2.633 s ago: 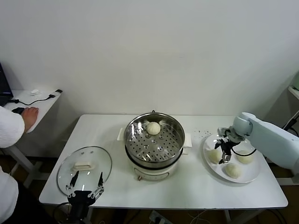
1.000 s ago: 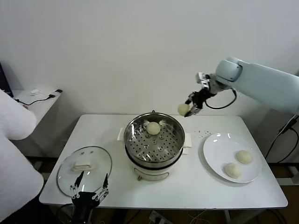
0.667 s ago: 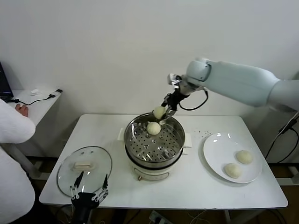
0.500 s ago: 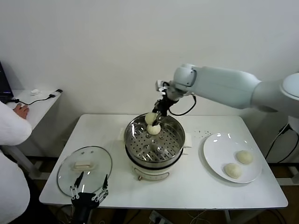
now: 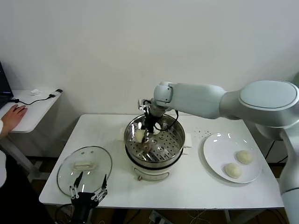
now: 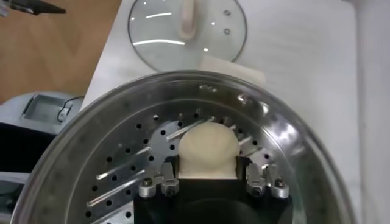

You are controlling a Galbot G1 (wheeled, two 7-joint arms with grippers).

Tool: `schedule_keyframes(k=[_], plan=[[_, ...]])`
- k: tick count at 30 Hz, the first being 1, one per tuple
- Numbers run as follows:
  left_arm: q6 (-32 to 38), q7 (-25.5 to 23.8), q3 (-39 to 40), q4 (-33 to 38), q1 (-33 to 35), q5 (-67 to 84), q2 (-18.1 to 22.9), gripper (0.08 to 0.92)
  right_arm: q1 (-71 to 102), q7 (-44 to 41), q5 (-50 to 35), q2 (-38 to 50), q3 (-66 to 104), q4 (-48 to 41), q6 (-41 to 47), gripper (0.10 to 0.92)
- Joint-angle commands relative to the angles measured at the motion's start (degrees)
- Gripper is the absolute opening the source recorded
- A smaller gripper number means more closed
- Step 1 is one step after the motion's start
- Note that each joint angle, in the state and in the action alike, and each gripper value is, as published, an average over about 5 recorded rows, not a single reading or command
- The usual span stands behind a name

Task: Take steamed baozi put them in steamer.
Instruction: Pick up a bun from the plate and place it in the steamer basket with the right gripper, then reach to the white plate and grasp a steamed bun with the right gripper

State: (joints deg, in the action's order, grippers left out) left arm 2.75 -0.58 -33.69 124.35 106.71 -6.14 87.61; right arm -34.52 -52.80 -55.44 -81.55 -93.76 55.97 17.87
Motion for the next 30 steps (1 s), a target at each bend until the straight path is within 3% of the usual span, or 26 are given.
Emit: schedule_keyframes(k=[1, 5, 11, 15, 22, 28, 30], plan=[[-0.1, 0.1, 0.0, -0.4, -0.2, -0.2, 0.0, 0.823, 1.2, 0.2, -0.3, -2.1, -1.0, -0.8, 0.4, 0.609], [-0.1, 0.1, 0.2, -0.5, -0.3, -0.3, 0.1, 0.823, 0.8, -0.4, 0.6, -1.8, -0.6, -0.4, 0.7, 0.659], [-0.1, 0.1, 0.2, -0.5, -0.3, -0.5, 0.1, 0.823, -1.5, -0.4, 1.1, 0.7, 0.5, 1.6, 0.8, 0.802], [0.0, 0.1, 0.3, -0.8, -0.4, -0.5, 0.1, 0.823, -5.1, -0.3, 1.3, 4.9, 1.4, 5.3, 0.7, 0.821], [0.1, 0.2, 0.4, -1.0, -0.4, -0.8, 0.0, 0.823, -14.1, -2.3, 4.4, 19.6, 1.2, 15.7, -0.8, 0.823], [0.6, 0.0, 1.1, -1.6, -1.7, -2.0, 0.4, 0.823, -21.0, -7.5, 19.0, 34.8, -1.0, 24.4, -6.3, 0.823], [0.7, -0.1, 1.3, -1.7, -2.0, -2.3, 0.6, 0.823, -22.3, -8.1, 20.3, 39.9, -2.4, 27.2, -6.1, 0.823]])
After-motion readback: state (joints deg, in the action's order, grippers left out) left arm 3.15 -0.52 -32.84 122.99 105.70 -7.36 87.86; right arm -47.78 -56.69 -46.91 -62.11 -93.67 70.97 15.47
